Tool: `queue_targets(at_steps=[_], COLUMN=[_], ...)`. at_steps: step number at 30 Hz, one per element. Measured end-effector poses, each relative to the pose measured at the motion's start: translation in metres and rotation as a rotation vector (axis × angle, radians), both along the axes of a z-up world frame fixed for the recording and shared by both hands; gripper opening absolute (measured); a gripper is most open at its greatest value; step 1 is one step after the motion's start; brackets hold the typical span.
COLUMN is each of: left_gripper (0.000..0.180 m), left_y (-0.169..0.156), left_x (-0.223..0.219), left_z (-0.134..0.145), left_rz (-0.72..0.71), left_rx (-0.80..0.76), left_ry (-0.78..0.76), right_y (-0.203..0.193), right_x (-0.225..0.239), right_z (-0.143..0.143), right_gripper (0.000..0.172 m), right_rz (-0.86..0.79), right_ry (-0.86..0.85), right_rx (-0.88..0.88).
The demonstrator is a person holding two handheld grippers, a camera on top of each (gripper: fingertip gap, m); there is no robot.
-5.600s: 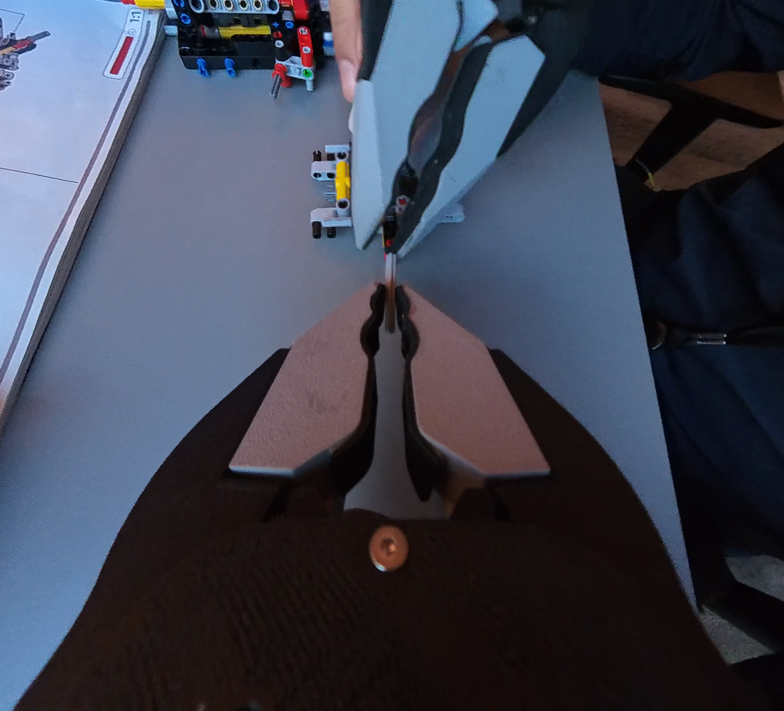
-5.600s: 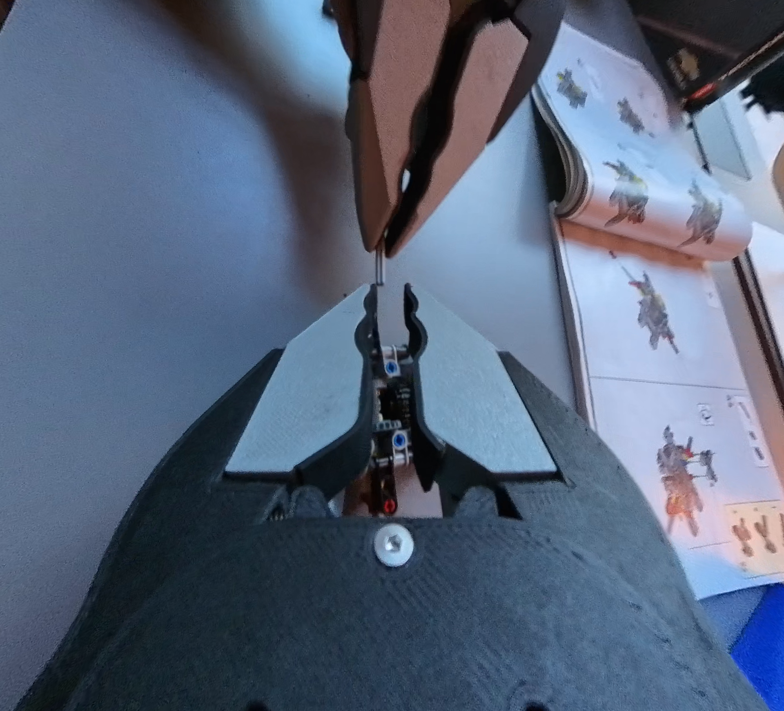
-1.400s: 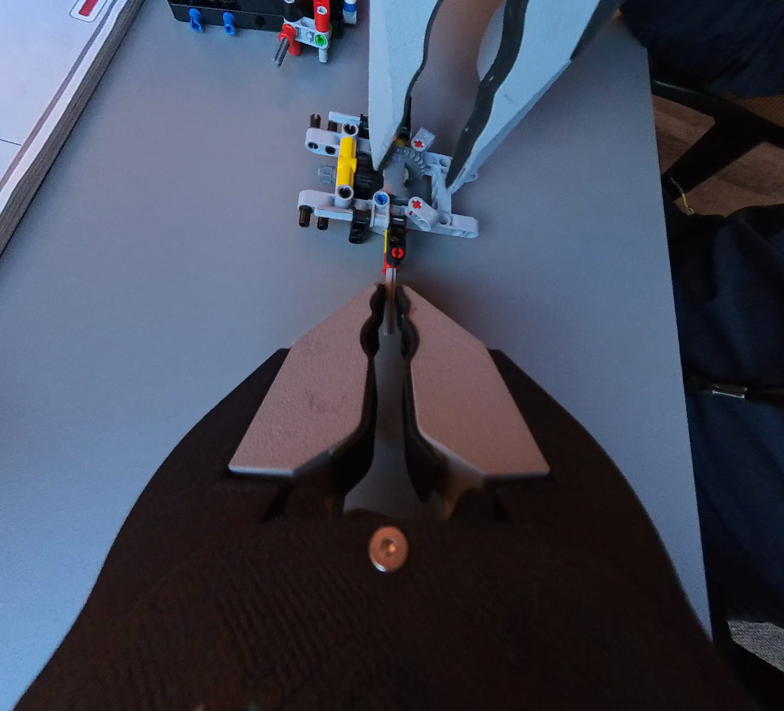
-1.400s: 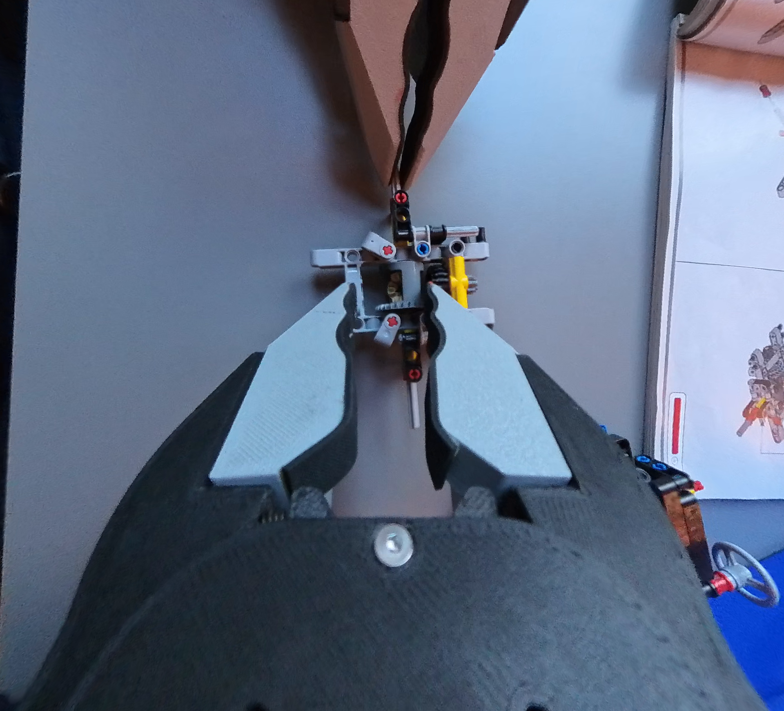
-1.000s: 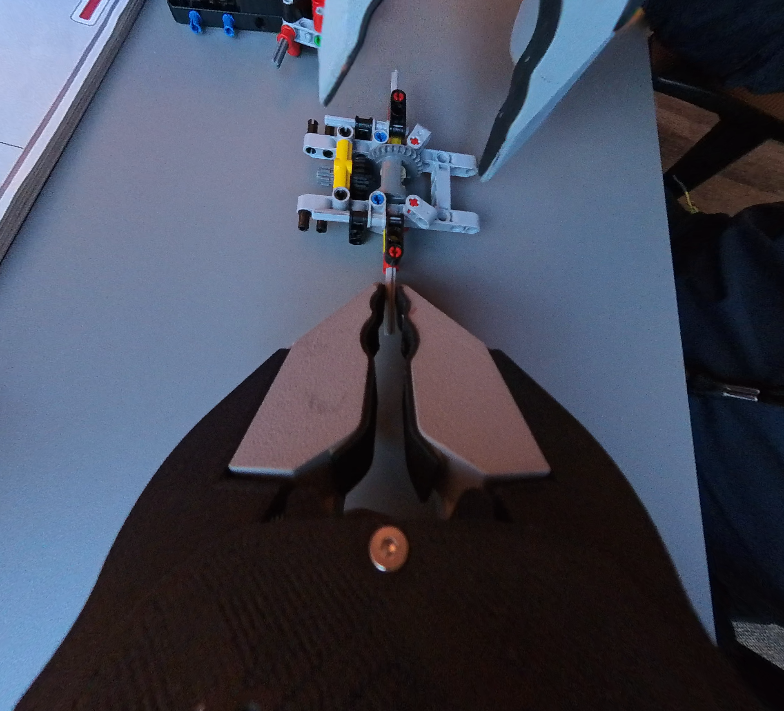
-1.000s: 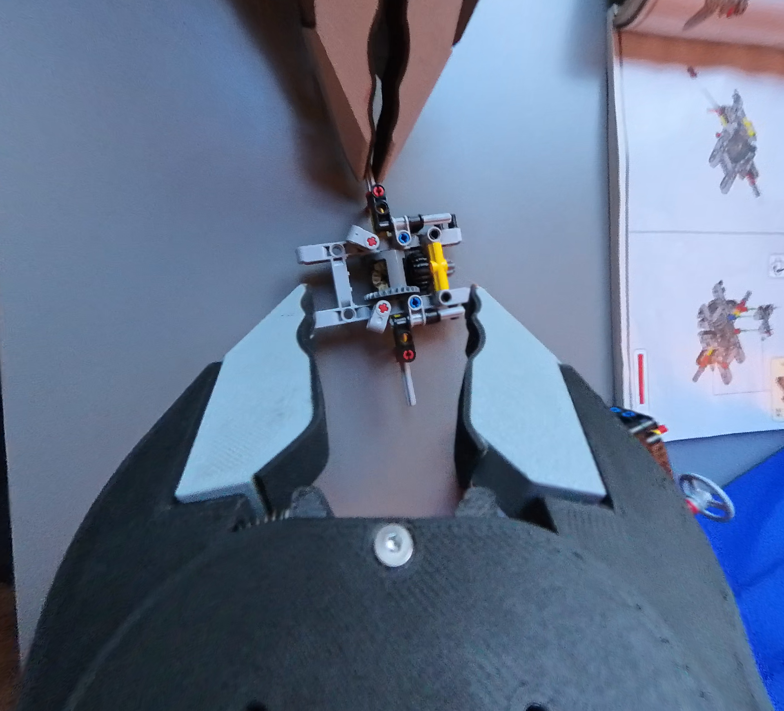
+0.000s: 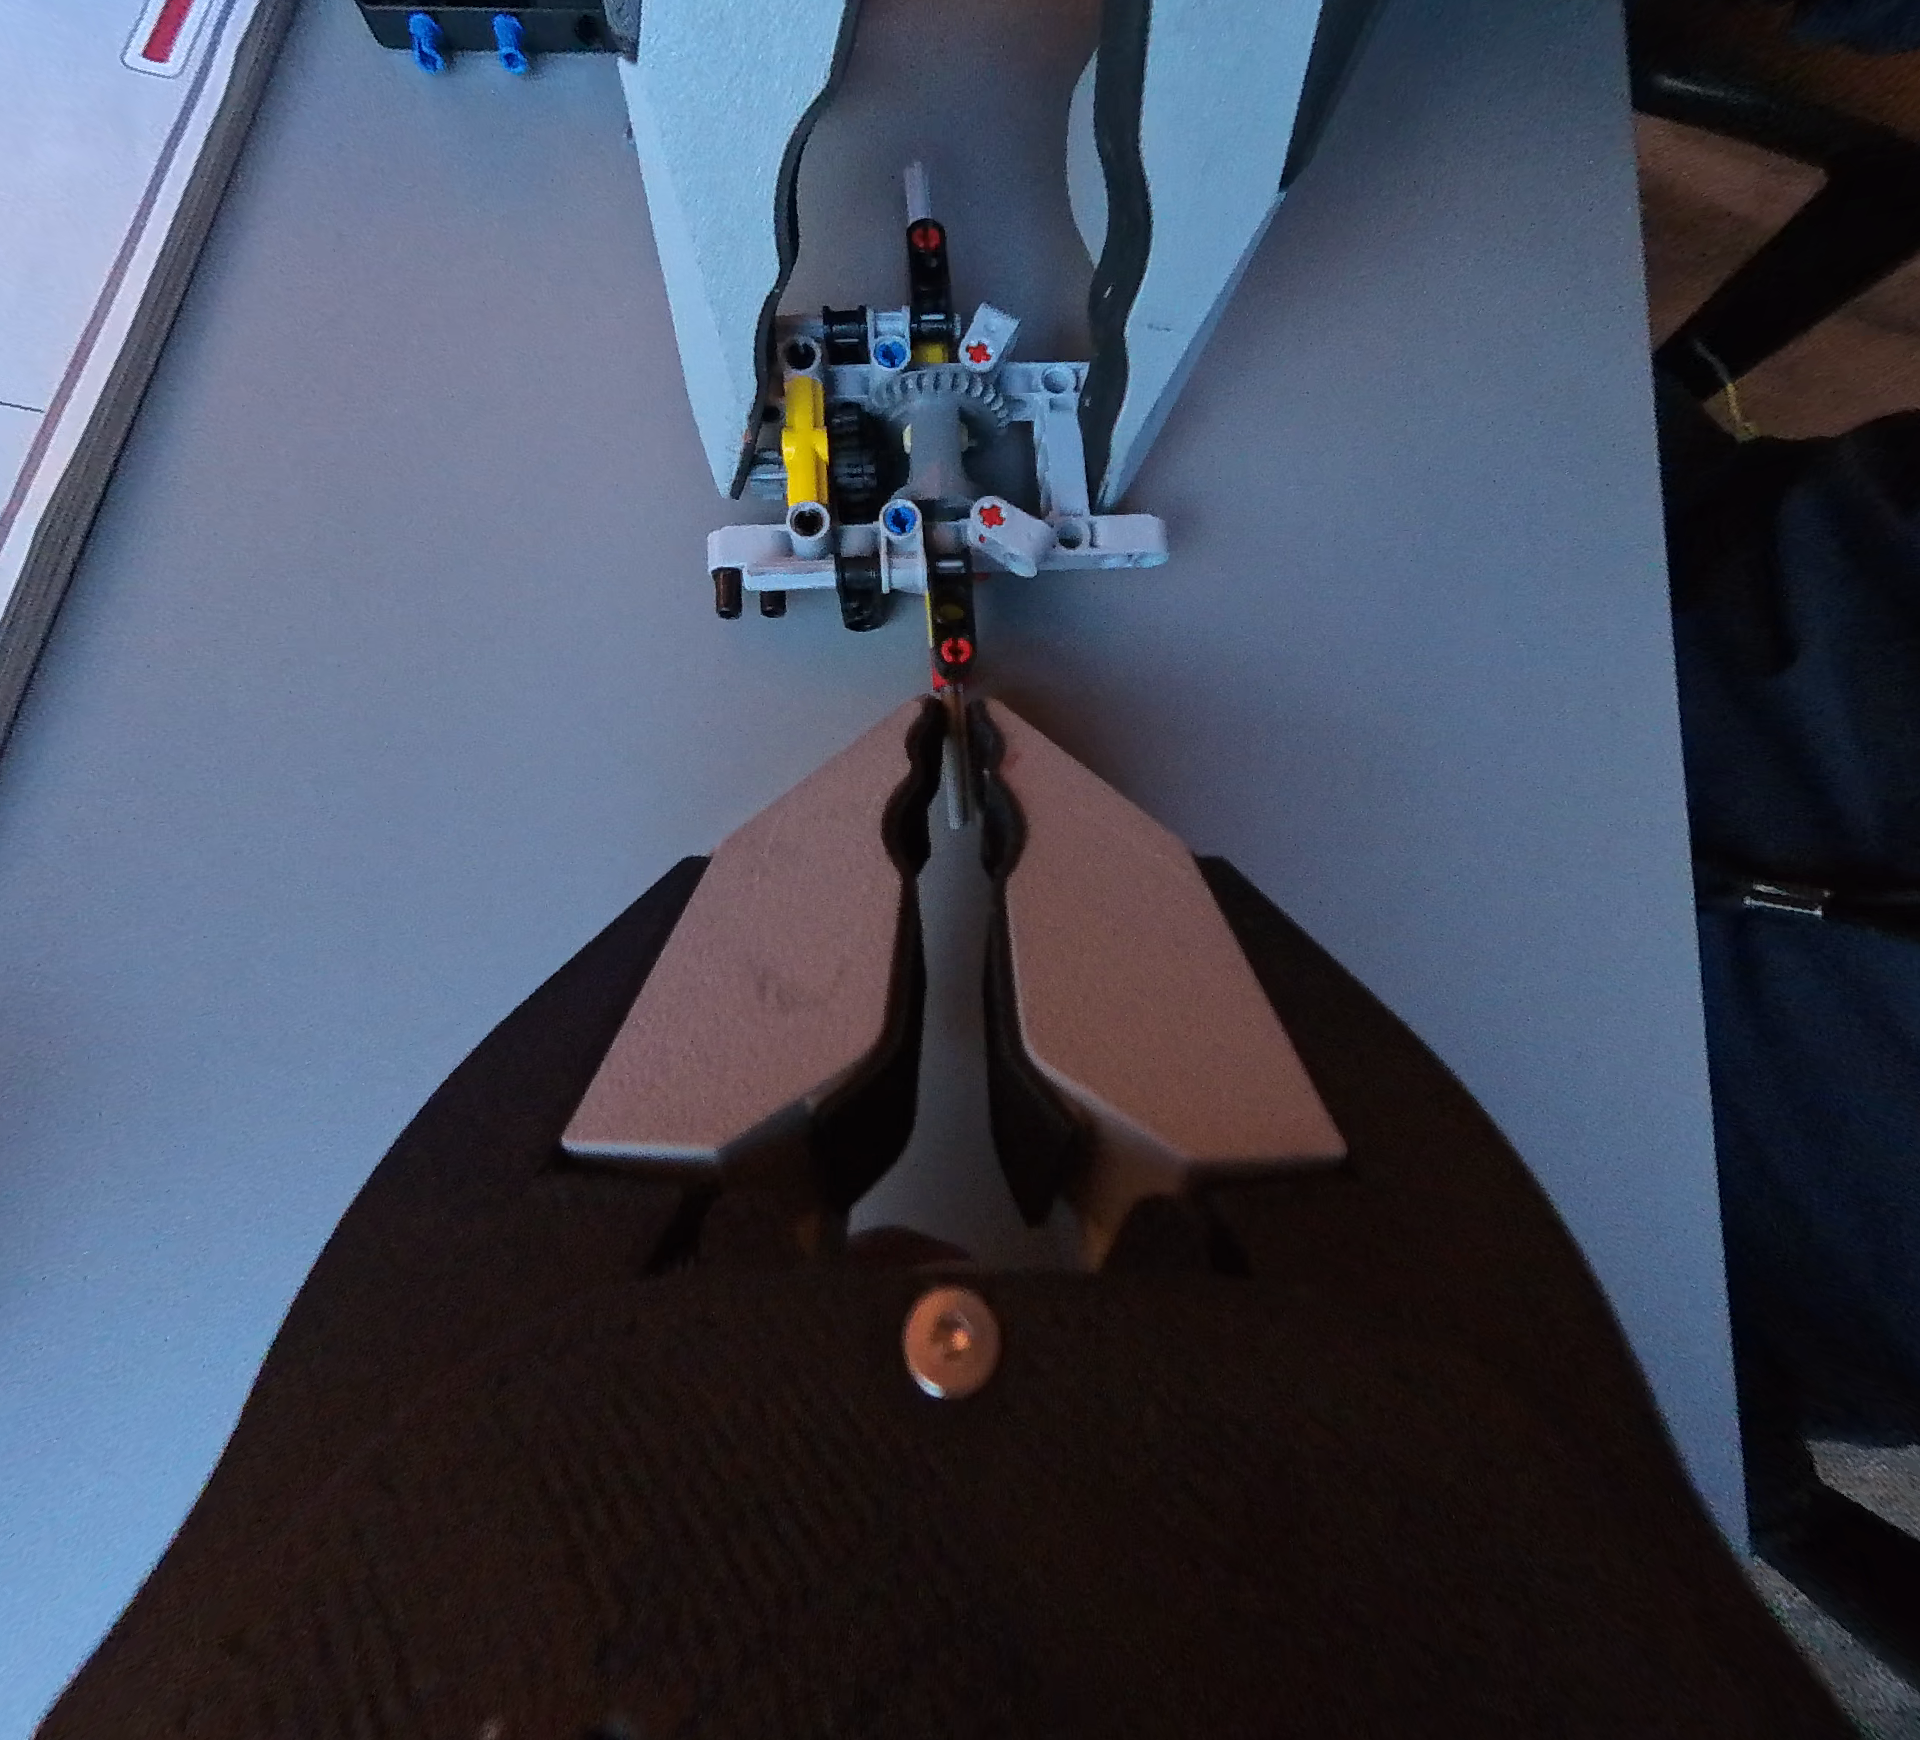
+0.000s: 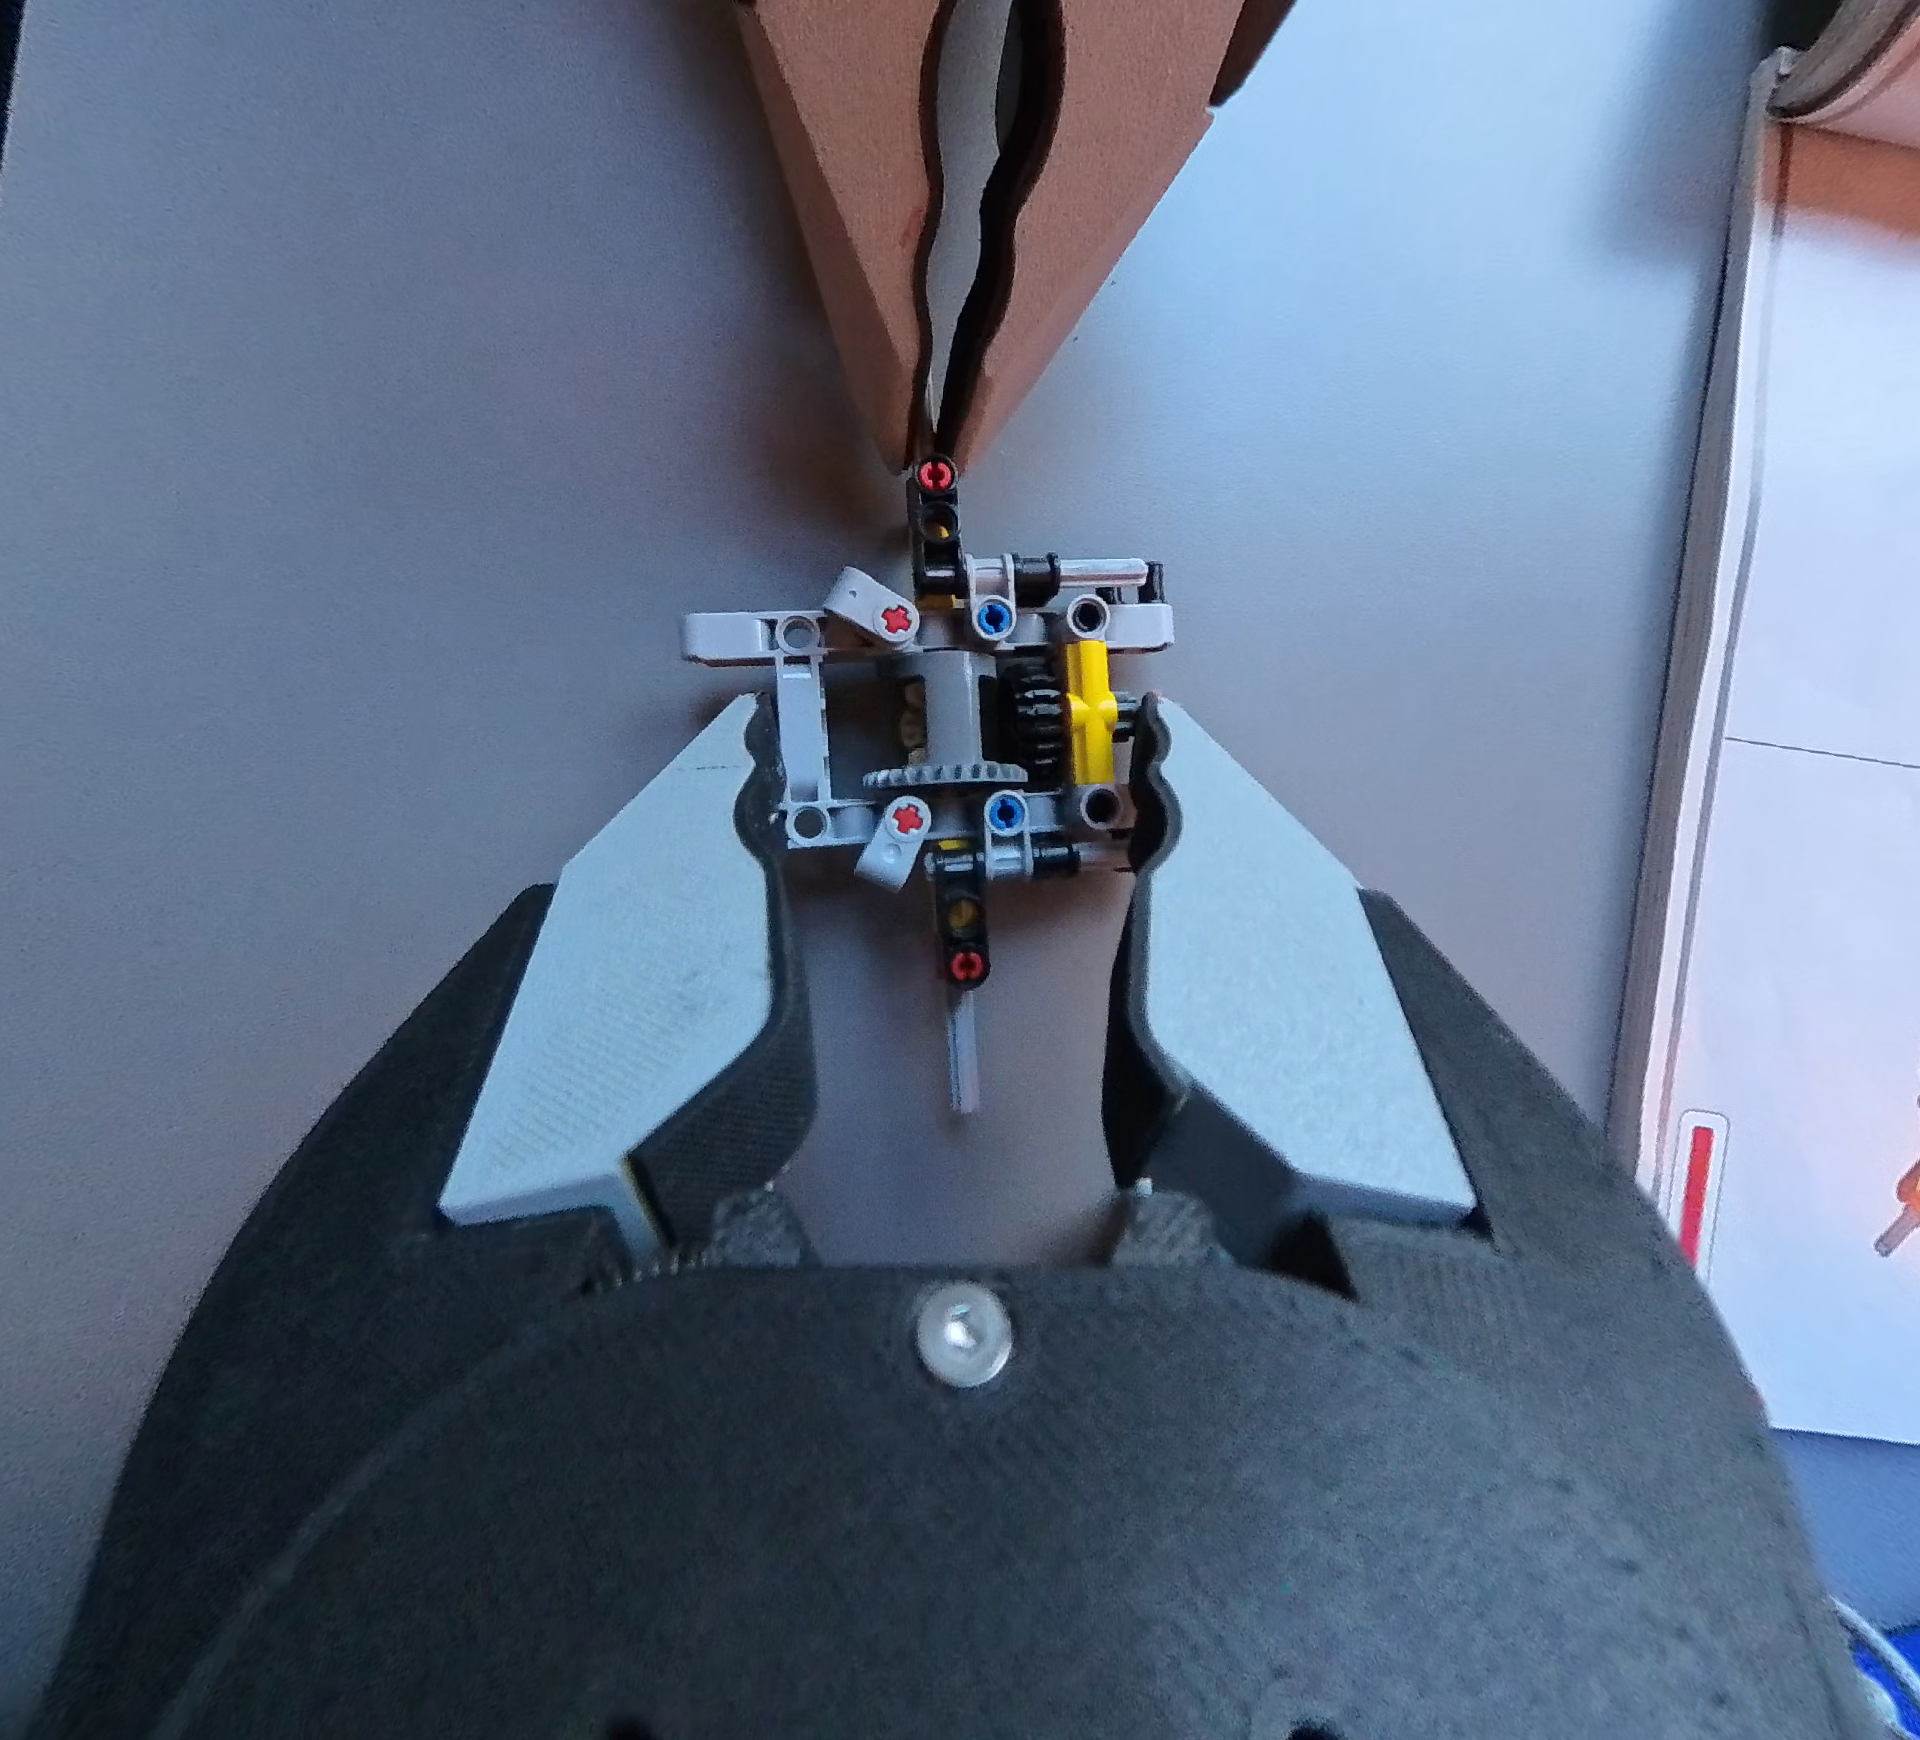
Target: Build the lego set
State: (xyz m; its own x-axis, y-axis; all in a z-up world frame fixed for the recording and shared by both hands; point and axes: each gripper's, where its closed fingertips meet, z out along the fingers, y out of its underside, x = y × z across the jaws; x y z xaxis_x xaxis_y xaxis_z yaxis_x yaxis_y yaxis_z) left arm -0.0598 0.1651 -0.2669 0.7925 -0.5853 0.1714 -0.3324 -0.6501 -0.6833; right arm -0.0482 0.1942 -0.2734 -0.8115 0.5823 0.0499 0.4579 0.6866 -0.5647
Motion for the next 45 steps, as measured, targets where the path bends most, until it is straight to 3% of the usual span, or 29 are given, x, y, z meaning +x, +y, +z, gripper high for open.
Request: queue_targets(at_steps=[14, 18, 22, 27, 38, 41, 45], left_gripper=[0.001, 0.016, 0.011, 0.007, 0.002, 0.003, 0.007], left_y=[0.0, -0.011, -0.015, -0.019, -0.011, -0.011, -0.014], left_x=[0.0, -0.014, -0.01, -0.006, -0.008, -0.022, -0.037], left_z=[0.002, 0.006, 0.016, -0.003, -0.005, -0.006, -0.002], left_rz=[0.002, -0.009, -0.03, -0.062, -0.038, -0.017, 0.006], left_rx=[-0.012, -0.015, -0.01, -0.068, -0.042, -0.02, -0.021], left_ry=[-0.034, -0.034, -0.107, -0.04, 0.003, 0.042, 0.009], right_y=[-0.002, -0.008, -0.008, -0.008, -0.004, 0.0, 0.012], right_x=[0.0, 0.0, 0.0, -0.001, -0.003, -0.004, -0.003], right_z=[0.0, 0.001, 0.001, 0.001, 0.002, 0.013, 0.046], right_gripper=[0.066, 0.066, 0.066, 0.066, 0.066, 0.073, 0.077], right_rz=[-0.018, -0.011, -0.012, -0.014, -0.01, -0.015, -0.058], right_ry=[-0.021, -0.009, -0.003, 0.004, 0.05, 0.116, 0.18], right_rx=[-0.056, -0.081, -0.066, -0.067, -0.061, -0.089, -0.268])
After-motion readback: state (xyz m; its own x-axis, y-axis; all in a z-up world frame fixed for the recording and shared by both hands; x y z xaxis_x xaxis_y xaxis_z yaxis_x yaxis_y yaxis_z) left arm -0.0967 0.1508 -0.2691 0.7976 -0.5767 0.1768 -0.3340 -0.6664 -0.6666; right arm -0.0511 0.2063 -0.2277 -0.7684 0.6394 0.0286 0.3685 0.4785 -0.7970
